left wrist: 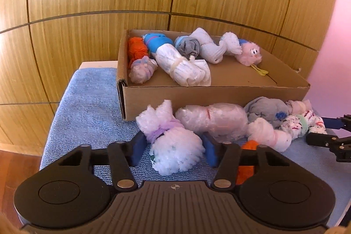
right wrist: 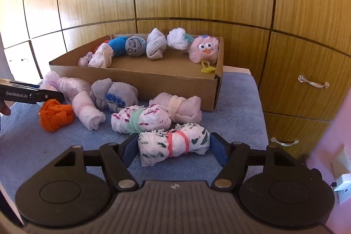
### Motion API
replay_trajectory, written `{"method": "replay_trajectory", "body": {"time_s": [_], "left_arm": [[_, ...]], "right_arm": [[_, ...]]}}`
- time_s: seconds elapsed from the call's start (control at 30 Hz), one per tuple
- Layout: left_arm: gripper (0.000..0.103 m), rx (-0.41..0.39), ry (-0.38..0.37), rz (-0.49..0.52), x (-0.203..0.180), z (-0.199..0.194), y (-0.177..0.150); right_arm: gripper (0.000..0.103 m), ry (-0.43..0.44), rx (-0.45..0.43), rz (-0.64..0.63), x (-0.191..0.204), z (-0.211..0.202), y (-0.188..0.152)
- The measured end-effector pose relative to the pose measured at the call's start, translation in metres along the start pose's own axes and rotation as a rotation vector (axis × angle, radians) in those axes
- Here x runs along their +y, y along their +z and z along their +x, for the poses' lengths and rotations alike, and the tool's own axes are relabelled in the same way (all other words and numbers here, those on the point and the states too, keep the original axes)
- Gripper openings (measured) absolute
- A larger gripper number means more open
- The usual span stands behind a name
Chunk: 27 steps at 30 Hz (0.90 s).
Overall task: Organize objects
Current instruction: 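Grasp the white mesh bundle with the left tool while the right tool grasps the leaf-print sock, then carry both bundles into the box, set them among the others, open both tools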
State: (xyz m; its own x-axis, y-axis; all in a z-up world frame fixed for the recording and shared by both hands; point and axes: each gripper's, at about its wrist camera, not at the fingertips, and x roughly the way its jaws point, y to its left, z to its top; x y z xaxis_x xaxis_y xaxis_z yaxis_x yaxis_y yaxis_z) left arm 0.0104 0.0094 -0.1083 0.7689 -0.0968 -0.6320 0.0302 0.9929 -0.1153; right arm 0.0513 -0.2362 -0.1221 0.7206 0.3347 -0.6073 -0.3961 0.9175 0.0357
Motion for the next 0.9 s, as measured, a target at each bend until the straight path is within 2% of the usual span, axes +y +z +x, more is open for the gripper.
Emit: {"method": "replay_trajectory", "body": {"time_s": [0.43, 0.73, 0.9], "left_arm": [[0.057, -0.020, 0.006, 0.013, 0.003, -0.025, -0.005], [0.057, -0.051, 0.013, 0.045, -0.001, -0.055, 0.004], [0.057, -0.065, -0.013, 0.058, -0.006, -0.067, 0.019]], "right_arm": [[0.065, 0.031, -0.025, 0.007, 0.004, -0.025, -0.010], [0.065, 0.038, -0.068, 0.012, 0.001, -0.041, 0.002], [0.065, 0.045, -0.098, 0.002, 0.000, -0.053, 0.017]]}}
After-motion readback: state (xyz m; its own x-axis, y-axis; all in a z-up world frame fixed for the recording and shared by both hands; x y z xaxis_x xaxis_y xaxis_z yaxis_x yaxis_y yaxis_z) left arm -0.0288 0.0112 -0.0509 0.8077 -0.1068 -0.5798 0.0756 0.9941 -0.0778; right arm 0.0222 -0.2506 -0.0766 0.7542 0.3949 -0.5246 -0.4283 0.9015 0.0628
